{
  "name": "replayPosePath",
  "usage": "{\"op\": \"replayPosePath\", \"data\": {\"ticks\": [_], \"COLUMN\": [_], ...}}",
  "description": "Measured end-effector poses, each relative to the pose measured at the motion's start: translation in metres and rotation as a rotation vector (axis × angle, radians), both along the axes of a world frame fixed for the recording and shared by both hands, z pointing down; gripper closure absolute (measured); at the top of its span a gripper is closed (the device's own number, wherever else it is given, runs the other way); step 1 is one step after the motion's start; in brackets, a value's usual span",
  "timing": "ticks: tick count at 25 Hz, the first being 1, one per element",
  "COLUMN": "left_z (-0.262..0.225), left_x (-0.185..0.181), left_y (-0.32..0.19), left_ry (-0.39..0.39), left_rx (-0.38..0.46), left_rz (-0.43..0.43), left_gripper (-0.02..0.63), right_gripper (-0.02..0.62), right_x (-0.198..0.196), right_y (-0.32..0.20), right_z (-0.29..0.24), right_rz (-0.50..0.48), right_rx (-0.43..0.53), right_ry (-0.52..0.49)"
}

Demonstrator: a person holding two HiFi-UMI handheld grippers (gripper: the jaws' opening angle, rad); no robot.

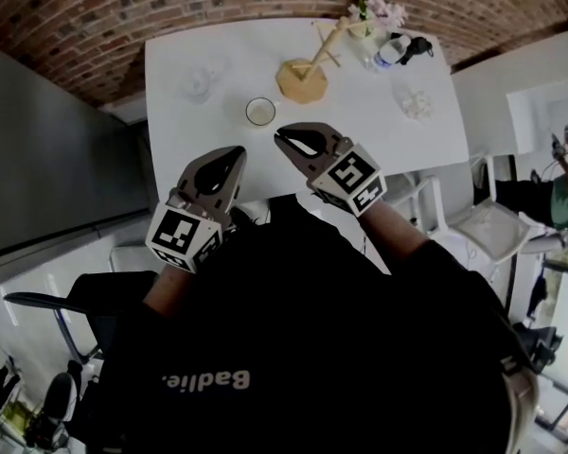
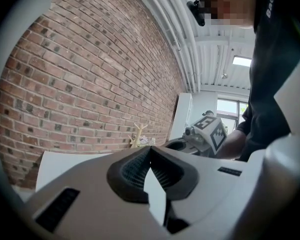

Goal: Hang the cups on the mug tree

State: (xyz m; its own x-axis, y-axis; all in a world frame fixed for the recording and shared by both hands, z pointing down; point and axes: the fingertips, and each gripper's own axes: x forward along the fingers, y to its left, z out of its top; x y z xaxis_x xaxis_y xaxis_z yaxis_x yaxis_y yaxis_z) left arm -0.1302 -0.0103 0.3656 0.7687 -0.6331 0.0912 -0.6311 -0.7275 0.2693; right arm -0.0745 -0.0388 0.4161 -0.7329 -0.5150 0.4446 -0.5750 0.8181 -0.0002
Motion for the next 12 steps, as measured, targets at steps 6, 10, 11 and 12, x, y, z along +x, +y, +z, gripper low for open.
{"op": "replayPosePath", "data": {"ticks": [6, 10, 11, 12], "left_z": [0.008, 0.012, 0.013, 0.014], "left_x": [-0.015, -0.025, -0.027, -0.03], "left_y": [-0.007, -0.01, -0.011, -0.012], "left_ry": [-0.007, -0.02, -0.024, -0.027], "left_rx": [-0.01, -0.023, -0.031, -0.04], "left_rz": [-0.05, -0.084, -0.093, -0.102], "left_gripper": [0.603, 0.603, 0.603, 0.603], "right_gripper": [0.558, 0.483, 0.483, 0.483], "right_x": [-0.001, 0.0, -0.001, -0.001], "right_y": [-0.015, -0.026, -0.028, -0.03], "right_z": [0.045, 0.077, 0.085, 0.093], "right_rz": [-0.061, -0.126, -0.144, -0.162], "right_rx": [-0.019, -0.034, -0.035, -0.035], "right_ry": [0.138, 0.246, 0.275, 0.302]}}
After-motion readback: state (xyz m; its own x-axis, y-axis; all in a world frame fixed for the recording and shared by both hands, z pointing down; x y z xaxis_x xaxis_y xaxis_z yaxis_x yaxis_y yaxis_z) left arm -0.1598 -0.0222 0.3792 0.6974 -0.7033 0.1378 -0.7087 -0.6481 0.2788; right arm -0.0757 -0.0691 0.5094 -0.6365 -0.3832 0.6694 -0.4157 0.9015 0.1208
